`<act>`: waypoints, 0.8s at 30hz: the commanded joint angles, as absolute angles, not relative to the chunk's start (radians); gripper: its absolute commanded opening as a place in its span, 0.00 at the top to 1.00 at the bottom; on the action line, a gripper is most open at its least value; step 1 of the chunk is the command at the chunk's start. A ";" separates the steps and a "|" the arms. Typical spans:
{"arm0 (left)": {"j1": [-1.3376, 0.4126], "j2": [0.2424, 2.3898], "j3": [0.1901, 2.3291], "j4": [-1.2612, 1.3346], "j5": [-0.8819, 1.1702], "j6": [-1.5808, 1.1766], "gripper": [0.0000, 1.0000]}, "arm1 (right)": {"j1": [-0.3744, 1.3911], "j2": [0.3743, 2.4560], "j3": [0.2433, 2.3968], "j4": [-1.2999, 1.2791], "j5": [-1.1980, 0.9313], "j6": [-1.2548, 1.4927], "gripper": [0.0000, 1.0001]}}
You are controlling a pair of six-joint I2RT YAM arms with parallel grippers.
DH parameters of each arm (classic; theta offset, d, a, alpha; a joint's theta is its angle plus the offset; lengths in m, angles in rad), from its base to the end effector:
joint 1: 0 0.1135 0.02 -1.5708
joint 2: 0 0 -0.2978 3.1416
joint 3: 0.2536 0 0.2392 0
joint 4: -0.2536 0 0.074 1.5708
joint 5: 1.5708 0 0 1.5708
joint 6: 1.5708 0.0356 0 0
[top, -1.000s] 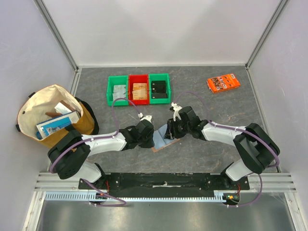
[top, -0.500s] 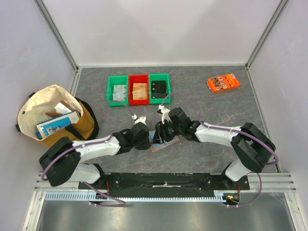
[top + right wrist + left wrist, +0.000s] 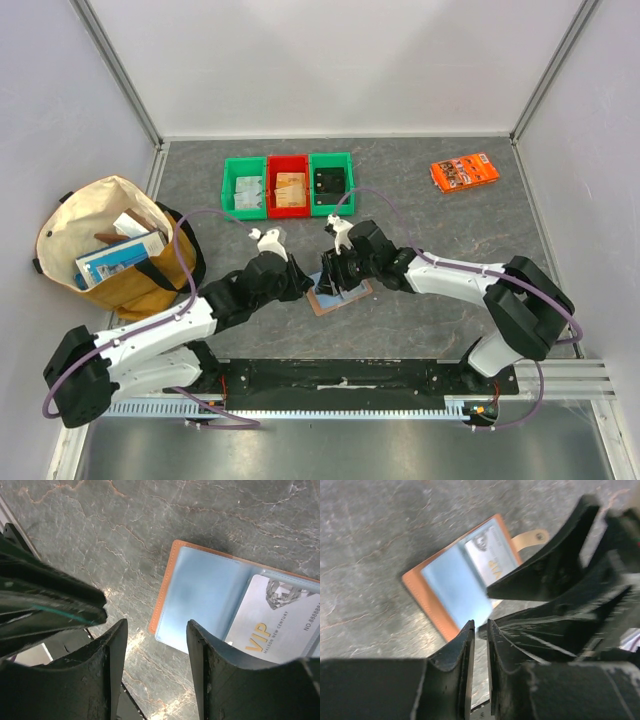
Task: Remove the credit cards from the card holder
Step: Remove the credit card from the card holder.
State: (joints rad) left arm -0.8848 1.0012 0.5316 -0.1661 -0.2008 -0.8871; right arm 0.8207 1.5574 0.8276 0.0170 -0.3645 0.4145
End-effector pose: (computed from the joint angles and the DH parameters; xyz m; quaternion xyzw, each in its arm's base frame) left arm 0.1199 -0.1353 0.2484 -0.0462 0.8881 -0.2907 0.3530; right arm 0.2019 0.2353 0.2315 -0.2542 0.8607 0.3713 0.2381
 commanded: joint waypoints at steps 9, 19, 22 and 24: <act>-0.847 1.228 0.658 0.063 -0.068 -0.968 0.78 | 0.709 1.462 0.793 -0.034 -0.181 0.414 0.47; -0.821 1.391 0.631 0.187 -0.012 -1.031 0.56 | 0.638 1.503 0.750 0.018 -0.279 0.394 0.54; -0.810 1.417 0.592 0.224 -0.011 -1.057 0.52 | 0.634 1.523 0.741 0.038 -0.293 0.397 0.56; -0.802 1.439 0.565 0.264 -0.005 -1.078 0.52 | 0.630 1.537 0.730 0.049 -0.293 0.400 0.59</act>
